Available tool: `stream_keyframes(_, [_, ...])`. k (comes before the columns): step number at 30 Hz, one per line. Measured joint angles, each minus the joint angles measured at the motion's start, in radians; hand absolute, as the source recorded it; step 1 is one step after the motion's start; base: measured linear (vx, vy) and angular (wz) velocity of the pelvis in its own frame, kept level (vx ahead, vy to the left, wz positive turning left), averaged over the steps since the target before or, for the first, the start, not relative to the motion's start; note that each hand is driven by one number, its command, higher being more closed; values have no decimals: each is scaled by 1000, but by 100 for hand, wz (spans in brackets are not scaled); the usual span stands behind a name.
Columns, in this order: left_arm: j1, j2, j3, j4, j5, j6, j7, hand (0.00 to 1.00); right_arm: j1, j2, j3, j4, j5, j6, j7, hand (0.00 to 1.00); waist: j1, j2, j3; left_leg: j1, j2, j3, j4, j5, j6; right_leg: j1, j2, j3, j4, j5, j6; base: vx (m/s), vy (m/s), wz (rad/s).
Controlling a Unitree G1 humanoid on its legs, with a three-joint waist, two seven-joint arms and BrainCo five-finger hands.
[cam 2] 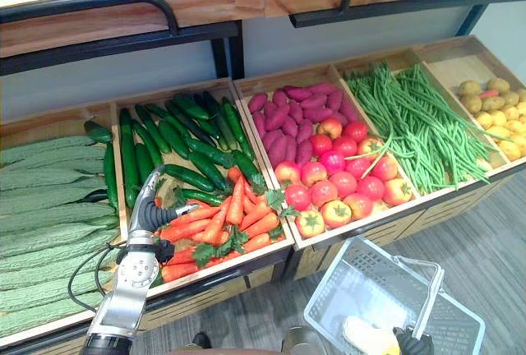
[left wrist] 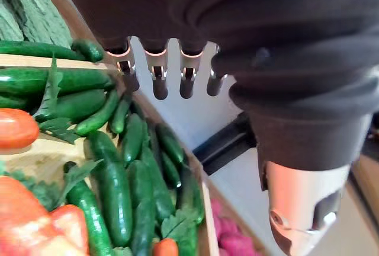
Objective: Pick vegetable in the basket
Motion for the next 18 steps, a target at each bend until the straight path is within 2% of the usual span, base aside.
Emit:
stream_keyframes(1, [-11,18,-9,28,29,0,-5,0,-6,-4,7,-4,0,-1,0,100,-8,0,1,-6,0,6,-1,1,-1,-14,0,5,5,0,0,-7,-8,-8])
stream_keyframes(8, [-114,96,-54,194,127,0,-24,0,-22,-20,32,-40,1,-7,-1,100,-12,-2,48,-31,4,30,16,2,-2,-51,6,31,13,3,-2,12,-7,-12])
stream_keyframes(14, [-202,144,-70,280,164,1,-39,0,-24,-42,42,-90,1,-12,-2,100,-13,-9,90,-64,20,43,52,-6,2,-77,12,40,17,11,-13,15,-15,-6])
stream_keyframes(15, [-212,144,-71,285,166,1,-38,100,-25,-49,48,-91,1,-23,-2,100,-12,-10,96,-67,23,44,55,-6,1,-80,12,42,17,12,-15,-8,-9,-4])
stream_keyframes(18, [-242,145,-70,301,165,0,-29,100,-26,-59,60,-107,1,-33,-4,100,-11,-8,115,-80,35,44,85,-20,-1,-84,17,44,20,14,-17,-34,-20,-3])
